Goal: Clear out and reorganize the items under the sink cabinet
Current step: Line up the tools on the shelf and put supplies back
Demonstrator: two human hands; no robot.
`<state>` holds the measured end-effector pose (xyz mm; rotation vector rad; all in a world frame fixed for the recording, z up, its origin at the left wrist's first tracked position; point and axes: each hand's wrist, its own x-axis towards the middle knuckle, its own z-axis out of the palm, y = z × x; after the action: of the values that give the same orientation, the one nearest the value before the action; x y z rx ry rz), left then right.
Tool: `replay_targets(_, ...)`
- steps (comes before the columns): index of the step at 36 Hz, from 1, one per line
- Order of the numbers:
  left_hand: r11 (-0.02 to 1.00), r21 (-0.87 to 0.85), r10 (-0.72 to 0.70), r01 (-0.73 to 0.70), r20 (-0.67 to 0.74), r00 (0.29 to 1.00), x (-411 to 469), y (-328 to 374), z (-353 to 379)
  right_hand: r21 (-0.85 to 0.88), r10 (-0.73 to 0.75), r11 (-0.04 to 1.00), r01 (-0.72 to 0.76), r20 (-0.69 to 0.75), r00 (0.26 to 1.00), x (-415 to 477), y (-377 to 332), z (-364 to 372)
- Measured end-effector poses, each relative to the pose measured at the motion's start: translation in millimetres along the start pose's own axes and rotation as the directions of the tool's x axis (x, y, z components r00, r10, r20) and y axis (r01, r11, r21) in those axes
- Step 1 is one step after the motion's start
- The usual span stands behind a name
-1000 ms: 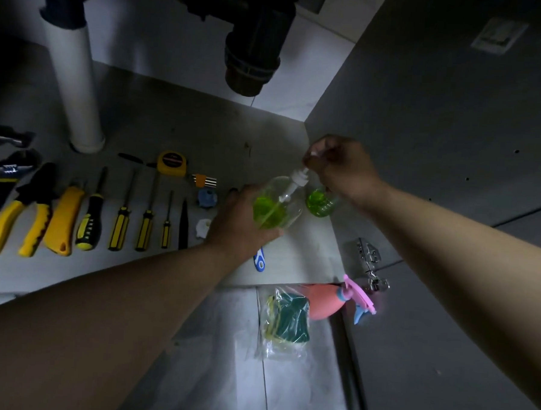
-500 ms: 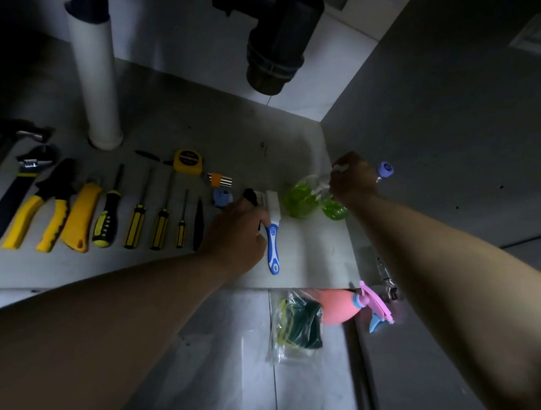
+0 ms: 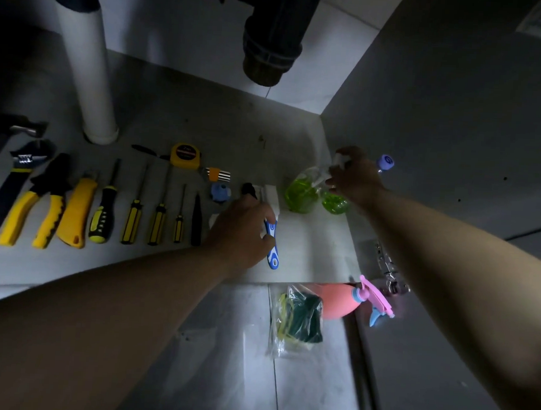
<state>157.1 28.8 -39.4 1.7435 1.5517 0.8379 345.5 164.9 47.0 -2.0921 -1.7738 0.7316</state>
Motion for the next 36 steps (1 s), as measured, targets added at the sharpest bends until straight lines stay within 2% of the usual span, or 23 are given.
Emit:
replay_targets(5,1.0,-0.007,-0.021,0.022,0.027,0.999,-1,6,6,-0.001,-0.024,1.0,0.024,0.011,1.0,-25,17,-3)
replay_targets(7,1.0,-0.022,-0.018,0.019,0.051,0.999,-2,10,9,-0.172,-0.063,0.983,0.061,-0.002,0.998,-38,31,-6)
replay_targets(10,1.0,-0.012,-0.003,0.004,0.097,0.995,-5,18,14,-0.473,-0.114,0.871,0.129,0.061,0.992,-61,54,-15)
replay_targets(14,1.0,0.002,0.021,-0.022,0.156,0.987,-10,28,20,-0.656,-0.001,0.752,0.07,0.105,0.995,-99,81,-21)
replay_targets(19,1.0,0.016,0.02,-0.024,0.242,0.97,-18,41,26,-0.71,0.166,0.702,-0.066,0.072,0.984,-139,121,-10)
replay_targets(24,0.999,0.02,0.036,-0.046,0.35,0.936,-28,49,34,-0.729,0.146,0.676,-0.107,-0.009,0.989,-161,146,3)
replay_targets(30,0.995,0.055,0.051,-0.078,0.391,0.919,-36,55,37,-0.682,0.21,0.714,-0.159,-0.008,0.978,-172,149,3)
replay_targets(36,0.995,0.076,0.026,-0.064,0.422,0.906,-38,61,36,-0.685,0.178,0.712,-0.155,-0.037,0.983,-176,137,-13)
